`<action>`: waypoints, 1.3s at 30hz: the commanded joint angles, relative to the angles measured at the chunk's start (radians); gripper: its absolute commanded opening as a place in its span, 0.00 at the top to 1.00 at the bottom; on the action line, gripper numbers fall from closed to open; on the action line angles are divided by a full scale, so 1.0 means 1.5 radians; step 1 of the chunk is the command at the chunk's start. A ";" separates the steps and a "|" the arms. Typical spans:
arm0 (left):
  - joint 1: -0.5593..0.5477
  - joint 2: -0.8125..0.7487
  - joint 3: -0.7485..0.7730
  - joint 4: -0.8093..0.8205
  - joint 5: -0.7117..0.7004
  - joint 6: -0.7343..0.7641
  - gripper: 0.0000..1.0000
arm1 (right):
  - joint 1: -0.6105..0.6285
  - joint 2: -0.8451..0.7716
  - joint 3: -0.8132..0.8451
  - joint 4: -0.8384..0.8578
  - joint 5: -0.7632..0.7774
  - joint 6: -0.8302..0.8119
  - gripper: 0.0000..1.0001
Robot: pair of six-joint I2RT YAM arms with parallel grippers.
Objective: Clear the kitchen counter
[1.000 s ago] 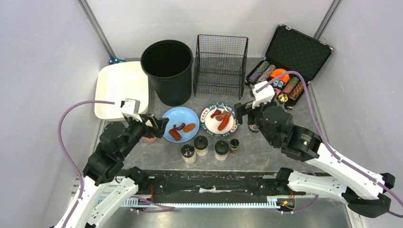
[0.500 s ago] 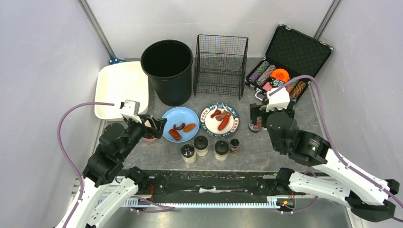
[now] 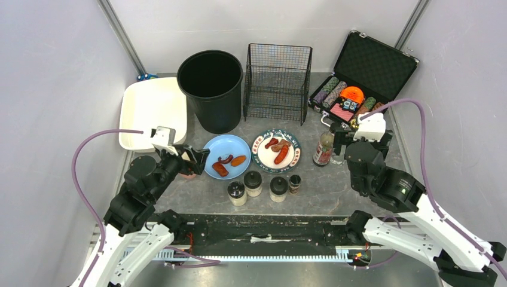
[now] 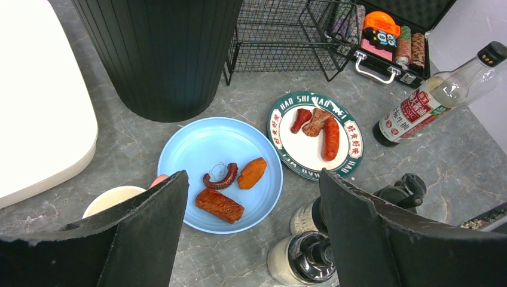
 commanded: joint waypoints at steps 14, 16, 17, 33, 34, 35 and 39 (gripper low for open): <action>-0.001 -0.019 -0.004 0.010 0.011 0.027 0.15 | -0.244 0.017 -0.092 0.124 -0.192 -0.033 0.17; -0.001 -0.018 -0.004 0.011 0.011 0.027 0.15 | -0.263 0.013 -0.103 0.142 -0.212 -0.036 0.20; -0.001 -0.019 -0.004 0.011 0.011 0.027 0.15 | -0.273 0.009 -0.109 0.152 -0.222 -0.038 0.21; -0.001 -0.019 -0.004 0.011 0.016 0.029 0.15 | -0.393 0.020 -0.170 0.267 -0.348 -0.057 0.37; -0.001 -0.020 -0.004 0.011 0.015 0.029 0.15 | -0.394 0.017 -0.177 0.278 -0.348 -0.060 0.37; -0.002 -0.021 -0.004 0.011 0.015 0.029 0.15 | -0.394 0.014 -0.181 0.288 -0.347 -0.061 0.38; -0.001 -0.022 -0.004 0.011 0.016 0.029 0.15 | -0.394 0.021 -0.185 0.310 -0.345 -0.066 0.40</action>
